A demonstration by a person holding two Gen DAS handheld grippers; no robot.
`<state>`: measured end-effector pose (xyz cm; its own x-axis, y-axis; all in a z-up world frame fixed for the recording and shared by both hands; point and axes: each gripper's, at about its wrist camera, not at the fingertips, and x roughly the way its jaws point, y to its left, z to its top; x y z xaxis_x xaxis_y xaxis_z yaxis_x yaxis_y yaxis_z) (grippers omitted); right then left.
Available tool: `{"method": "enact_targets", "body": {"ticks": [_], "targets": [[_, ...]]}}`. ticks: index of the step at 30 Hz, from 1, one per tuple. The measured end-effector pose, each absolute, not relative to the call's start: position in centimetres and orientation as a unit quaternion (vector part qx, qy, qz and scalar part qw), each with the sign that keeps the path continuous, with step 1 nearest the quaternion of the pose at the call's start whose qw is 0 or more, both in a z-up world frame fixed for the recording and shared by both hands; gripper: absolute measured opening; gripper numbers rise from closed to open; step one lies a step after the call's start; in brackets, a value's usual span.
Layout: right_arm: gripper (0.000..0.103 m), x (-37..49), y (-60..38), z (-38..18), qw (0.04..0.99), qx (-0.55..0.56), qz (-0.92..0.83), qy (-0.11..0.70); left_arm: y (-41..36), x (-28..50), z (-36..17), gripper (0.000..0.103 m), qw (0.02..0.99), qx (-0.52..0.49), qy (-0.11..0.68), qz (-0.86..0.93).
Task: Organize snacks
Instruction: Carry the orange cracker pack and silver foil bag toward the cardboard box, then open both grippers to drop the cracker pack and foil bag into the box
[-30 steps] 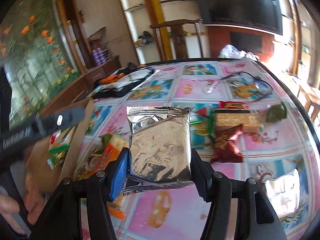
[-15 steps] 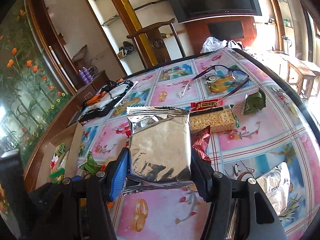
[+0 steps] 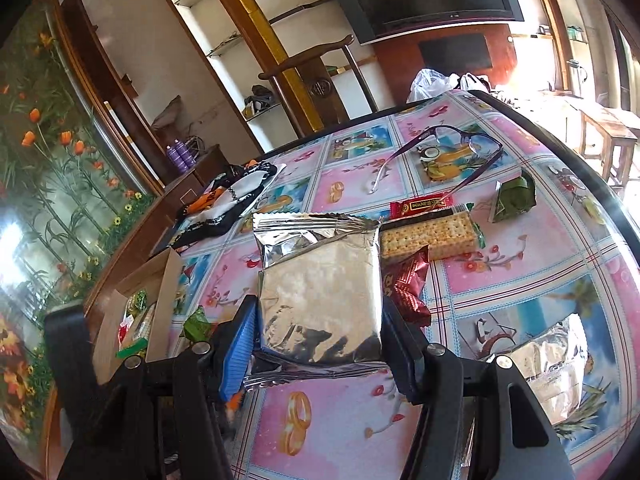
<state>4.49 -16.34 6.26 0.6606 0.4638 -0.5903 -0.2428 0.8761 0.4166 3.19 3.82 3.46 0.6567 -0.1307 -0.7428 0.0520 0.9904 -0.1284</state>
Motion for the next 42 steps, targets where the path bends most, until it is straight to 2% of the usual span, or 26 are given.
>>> {"method": "enact_targets", "body": {"ticks": [5,14,29,42], "targets": [[0.063,4.5,-15.7,5.9,0.902,0.134,0.189,0.365,6.4,2.1,6.0,0.052,0.933,-0.076,0.351,-0.019],[0.063,3.9,-10.6,5.0,0.898,0.069,0.230,0.368,14.1,0.9,8.5,0.052,0.942,-0.127,0.305,0.062],[0.064,-1.2,3.0,5.9,0.853,0.012,0.382,0.357,28.3,-1.4,6.3,0.053,0.893,-0.211,0.331,0.218],[0.064,-1.2,10.1,3.4,0.806,-0.028,0.430,0.406,28.4,-1.0,5.0,0.053,0.876,-0.208,0.368,0.230]]}}
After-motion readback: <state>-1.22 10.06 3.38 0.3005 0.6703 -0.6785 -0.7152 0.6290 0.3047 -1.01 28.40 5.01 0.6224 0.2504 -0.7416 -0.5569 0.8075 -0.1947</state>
